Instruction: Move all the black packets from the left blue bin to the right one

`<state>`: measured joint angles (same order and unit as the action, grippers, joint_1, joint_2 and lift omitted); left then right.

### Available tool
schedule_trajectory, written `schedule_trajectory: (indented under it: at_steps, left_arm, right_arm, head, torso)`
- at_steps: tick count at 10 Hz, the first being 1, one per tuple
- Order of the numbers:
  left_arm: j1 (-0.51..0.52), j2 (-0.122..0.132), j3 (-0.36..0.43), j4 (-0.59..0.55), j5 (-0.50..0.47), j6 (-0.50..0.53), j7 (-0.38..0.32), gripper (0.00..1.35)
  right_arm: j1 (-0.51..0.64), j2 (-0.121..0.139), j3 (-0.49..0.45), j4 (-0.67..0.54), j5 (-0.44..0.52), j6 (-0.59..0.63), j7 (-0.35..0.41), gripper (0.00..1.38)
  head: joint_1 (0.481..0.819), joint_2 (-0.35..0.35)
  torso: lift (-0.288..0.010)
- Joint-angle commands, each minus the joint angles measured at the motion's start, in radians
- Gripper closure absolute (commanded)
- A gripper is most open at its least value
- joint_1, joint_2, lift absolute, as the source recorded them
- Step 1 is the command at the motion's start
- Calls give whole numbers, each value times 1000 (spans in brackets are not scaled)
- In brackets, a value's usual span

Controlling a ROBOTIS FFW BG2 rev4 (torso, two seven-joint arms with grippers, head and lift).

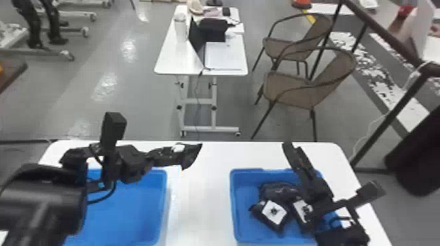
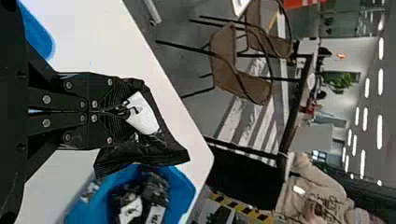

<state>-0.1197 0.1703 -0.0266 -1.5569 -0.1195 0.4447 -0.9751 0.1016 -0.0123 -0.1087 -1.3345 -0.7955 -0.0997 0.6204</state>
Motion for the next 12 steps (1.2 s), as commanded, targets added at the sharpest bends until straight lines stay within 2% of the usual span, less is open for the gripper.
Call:
schedule_trajectory:
  at_steps: [1,2,3,4,5,8,12]
  left_arm:
    - [-78,21,-128,51,106,-37,33,1204]
    - [-129,5,-187,90,124,-61,42,1204]
    - [-172,-32,-219,141,118,-93,44,1205]
    - [-195,-64,-233,175,119,-116,44,1205]
    - [-210,-84,-246,186,98,-110,42,1205]
    - [-224,-89,-259,207,73,-101,45,1205]
    - [-242,-107,-279,221,92,-110,49,1205]
  right_arm:
    - [-31,13,38,0,16,0,5,469]
    - [-53,13,61,5,15,0,5,472]
    - [-69,13,84,2,16,0,5,473]
    - [-86,13,101,2,18,0,5,467]
    - [-99,13,109,0,21,-2,5,453]
    - [-105,13,121,-60,39,-14,4,318]
    - [-128,13,198,-41,78,40,2,292]
  head:
    - [695,-92]
    - [695,-111]
    - [695,-129]
    - [695,-148]
    - [695,-156]
    - [695,-177]
    - [695,-144]
  torso:
    - [0]
    - [0]
    - [0]
    - [0]
    - [0]
    - [0]
    - [0]
